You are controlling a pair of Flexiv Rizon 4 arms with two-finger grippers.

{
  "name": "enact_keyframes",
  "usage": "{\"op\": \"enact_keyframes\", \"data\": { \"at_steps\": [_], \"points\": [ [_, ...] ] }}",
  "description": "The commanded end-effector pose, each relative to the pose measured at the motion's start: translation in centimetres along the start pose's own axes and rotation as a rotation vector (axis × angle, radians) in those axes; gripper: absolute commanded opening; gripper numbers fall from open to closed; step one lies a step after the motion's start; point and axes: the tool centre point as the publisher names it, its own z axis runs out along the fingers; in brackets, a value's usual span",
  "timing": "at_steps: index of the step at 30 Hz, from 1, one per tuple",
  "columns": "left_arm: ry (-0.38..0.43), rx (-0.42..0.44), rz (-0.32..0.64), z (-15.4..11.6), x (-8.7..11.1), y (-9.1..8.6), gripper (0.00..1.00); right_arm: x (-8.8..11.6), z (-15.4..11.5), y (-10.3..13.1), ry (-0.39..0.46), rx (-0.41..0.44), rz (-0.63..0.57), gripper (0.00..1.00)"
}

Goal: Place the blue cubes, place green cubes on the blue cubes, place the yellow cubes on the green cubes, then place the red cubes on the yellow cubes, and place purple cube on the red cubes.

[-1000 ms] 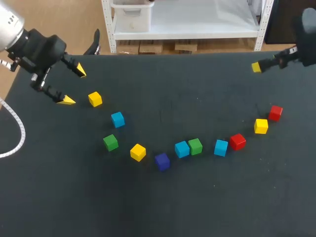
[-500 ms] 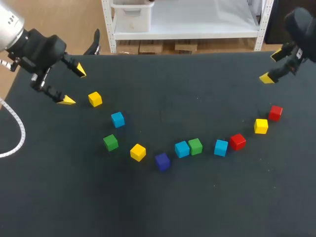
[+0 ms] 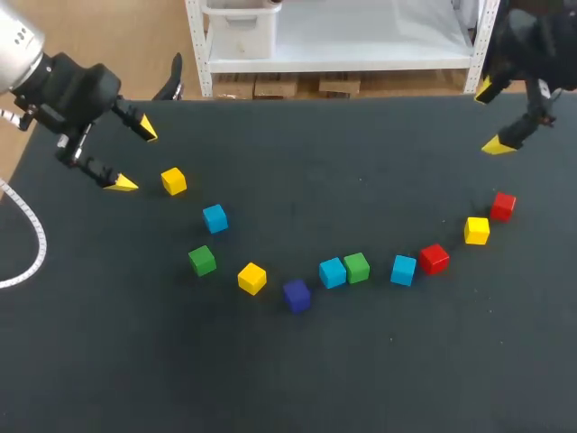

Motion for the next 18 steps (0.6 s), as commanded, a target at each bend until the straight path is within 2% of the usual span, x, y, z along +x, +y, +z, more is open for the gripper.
{"op": "enact_keyframes", "data": {
  "at_steps": [1,4,9,15,18],
  "points": [
    [0.000,-0.002,0.001,0.0,0.0,0.0,1.00,-1.8,0.8,0.6,0.196,-0.133,-0.488,1.00],
    [0.000,-0.002,0.001,0.0,0.0,0.0,1.00,-2.8,1.6,1.7,0.216,-0.114,-0.576,1.00],
    [0.000,-0.002,0.001,0.0,0.0,0.0,1.00,-4.4,3.2,3.3,0.240,-0.128,-0.661,1.00],
    [0.000,-0.002,0.001,0.0,0.0,0.0,1.00,-6.7,6.4,5.6,0.343,-0.082,-0.642,1.00],
    [0.000,-0.002,0.001,0.0,0.0,0.0,1.00,-7.6,8.0,6.2,0.356,-0.076,-0.613,1.00]
  ]
}}
